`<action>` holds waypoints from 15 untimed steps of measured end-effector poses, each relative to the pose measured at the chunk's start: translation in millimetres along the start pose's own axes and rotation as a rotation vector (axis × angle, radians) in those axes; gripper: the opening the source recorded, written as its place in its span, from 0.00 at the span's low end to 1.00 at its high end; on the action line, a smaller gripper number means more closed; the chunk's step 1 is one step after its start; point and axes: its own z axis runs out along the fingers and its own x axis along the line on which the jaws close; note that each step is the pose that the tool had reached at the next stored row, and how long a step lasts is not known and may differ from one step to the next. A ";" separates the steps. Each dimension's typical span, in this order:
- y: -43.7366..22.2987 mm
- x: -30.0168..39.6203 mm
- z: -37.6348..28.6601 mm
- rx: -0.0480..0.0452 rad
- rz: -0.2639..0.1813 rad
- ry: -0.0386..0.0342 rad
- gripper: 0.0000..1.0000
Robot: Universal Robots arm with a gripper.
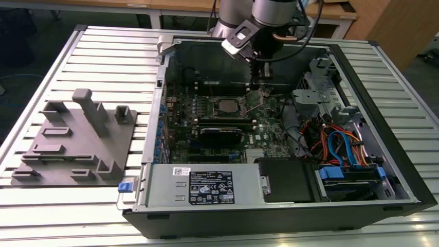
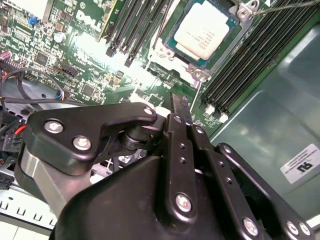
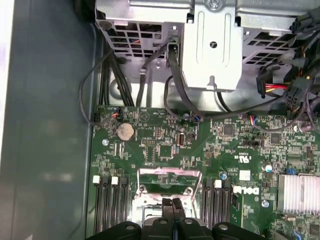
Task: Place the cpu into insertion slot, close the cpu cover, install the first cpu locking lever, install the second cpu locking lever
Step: 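Close the cpu cover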
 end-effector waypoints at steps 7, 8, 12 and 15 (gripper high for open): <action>5.1 0.0 2.1 0.0005 0.000 0.0001 0.10; 6.0 0.0 2.3 0.0005 0.000 0.0000 0.10; 9.5 0.1 3.8 0.0008 0.000 -0.0001 0.10; 11.9 0.3 5.1 0.0010 0.000 -0.0001 0.10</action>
